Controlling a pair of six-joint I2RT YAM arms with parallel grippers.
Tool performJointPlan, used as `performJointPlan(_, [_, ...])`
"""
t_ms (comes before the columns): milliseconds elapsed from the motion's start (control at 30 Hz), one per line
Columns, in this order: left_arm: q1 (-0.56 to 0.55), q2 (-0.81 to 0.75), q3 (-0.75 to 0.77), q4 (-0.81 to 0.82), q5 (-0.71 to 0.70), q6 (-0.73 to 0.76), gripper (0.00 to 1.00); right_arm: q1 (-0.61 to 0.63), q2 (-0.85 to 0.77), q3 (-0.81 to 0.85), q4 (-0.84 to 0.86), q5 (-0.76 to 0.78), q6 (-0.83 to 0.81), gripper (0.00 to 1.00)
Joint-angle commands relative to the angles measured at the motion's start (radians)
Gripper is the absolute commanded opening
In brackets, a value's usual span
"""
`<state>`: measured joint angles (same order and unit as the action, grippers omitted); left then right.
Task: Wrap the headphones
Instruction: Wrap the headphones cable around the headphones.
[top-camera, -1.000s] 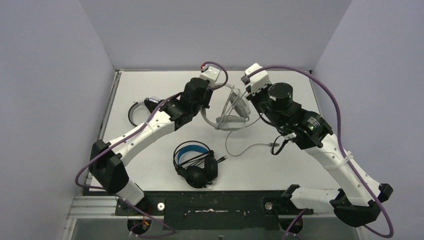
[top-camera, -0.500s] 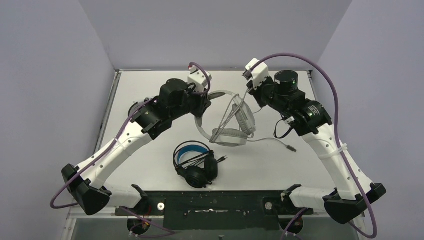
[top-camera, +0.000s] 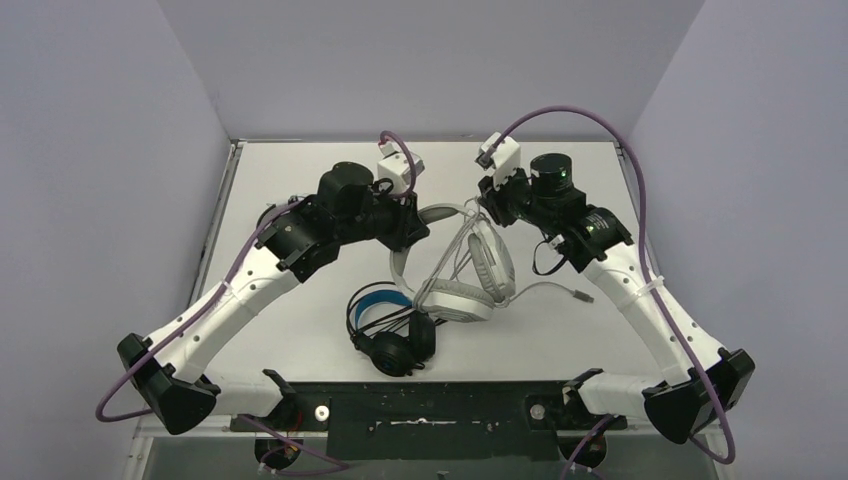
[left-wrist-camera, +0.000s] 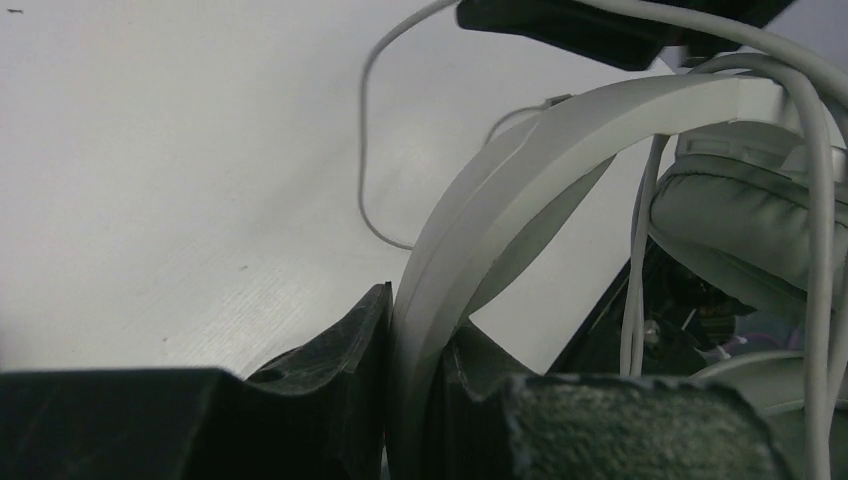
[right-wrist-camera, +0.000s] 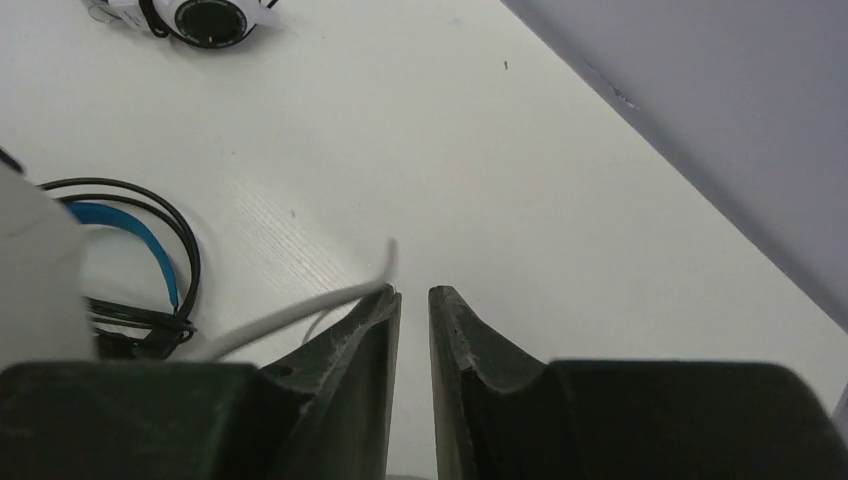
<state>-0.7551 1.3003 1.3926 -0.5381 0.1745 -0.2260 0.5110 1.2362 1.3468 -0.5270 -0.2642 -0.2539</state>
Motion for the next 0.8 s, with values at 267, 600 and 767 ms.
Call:
performJointPlan(267, [-0.006, -0.073, 0.186, -0.032, 0.031, -0.227, 0.00, -0.019, -0.102, -0.272, 0.368, 0.000, 0.250, 0.31])
performJointPlan(600, [-0.001, -0.006, 0.266, -0.029, -0.022, -0.338, 0.00, -0.018, -0.055, -0.379, 0.594, -0.049, 0.415, 0.55])
performJointPlan(767, [0.002, 0.037, 0.342, -0.047, -0.019, -0.366, 0.00, -0.017, -0.044, -0.442, 0.705, -0.056, 0.475, 0.63])
